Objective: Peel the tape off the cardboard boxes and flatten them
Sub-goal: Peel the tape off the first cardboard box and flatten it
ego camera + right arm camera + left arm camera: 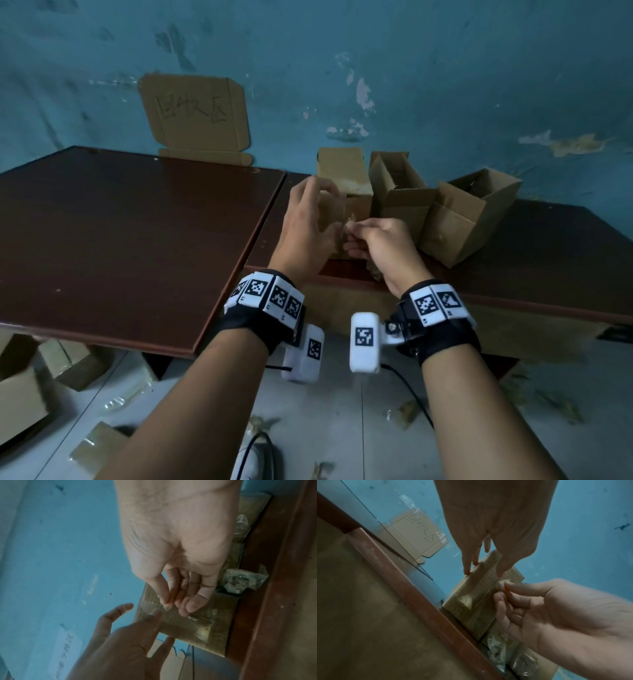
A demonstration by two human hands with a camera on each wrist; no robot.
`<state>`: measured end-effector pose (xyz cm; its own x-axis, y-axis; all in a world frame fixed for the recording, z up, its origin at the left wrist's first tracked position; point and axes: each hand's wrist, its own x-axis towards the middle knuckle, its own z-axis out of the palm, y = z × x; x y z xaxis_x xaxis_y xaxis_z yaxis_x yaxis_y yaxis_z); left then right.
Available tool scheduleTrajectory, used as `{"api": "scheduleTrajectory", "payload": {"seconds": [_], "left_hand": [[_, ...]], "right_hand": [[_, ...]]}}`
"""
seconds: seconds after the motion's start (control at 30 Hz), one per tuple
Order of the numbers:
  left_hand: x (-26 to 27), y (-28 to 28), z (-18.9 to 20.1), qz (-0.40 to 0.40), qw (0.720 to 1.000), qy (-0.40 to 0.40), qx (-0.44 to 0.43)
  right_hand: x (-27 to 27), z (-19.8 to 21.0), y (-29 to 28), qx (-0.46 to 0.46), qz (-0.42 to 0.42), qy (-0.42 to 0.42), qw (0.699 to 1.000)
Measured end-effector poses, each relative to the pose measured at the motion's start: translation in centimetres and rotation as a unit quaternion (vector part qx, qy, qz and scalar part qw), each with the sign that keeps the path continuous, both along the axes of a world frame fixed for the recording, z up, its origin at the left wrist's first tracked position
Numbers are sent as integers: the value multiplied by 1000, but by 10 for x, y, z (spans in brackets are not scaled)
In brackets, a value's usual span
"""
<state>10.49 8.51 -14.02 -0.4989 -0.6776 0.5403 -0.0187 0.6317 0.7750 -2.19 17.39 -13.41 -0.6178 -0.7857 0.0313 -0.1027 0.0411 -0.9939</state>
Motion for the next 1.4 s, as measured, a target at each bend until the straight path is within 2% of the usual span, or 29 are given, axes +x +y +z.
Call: {"api": "scheduleTrajectory", "payload": {"seconds": [0.07, 0.13, 0.23, 0.33, 0.5, 0.63, 0.8, 1.07, 1.3, 1.4], "left_hand": [[1, -1, 0, 2, 1000, 11, -29], [1, -5, -2, -3, 998, -19, -55], [2, -5, -5, 2, 992, -82, -96], [3, -6, -7, -8, 989, -100, -110], [2, -10, -12, -9, 984, -108, -139], [3, -13, -14, 4, 984, -83, -157], [2, -17, -16, -12, 979, -89, -180], [1, -13, -18, -2, 980, -113, -164], [0, -14, -20, 3, 978, -108, -178], [-1, -14, -21, -1, 976, -109, -190]], "right_hand": [[0, 3, 3, -6, 8, -47, 999], [0, 5, 4, -2, 19, -72, 997], [0, 4, 2, 10, 23, -87, 996], [-1, 4, 2, 25, 21, -95, 995], [-3, 3, 3, 32, 27, -123, 991], [-3, 7, 7, 26, 36, -162, 986], [-1, 9, 9, 34, 27, -164, 985], [-4, 5, 6, 25, 37, -164, 985], [-4, 2, 6, -8, 44, -216, 975], [-4, 1, 8, -20, 40, -210, 977]]}}
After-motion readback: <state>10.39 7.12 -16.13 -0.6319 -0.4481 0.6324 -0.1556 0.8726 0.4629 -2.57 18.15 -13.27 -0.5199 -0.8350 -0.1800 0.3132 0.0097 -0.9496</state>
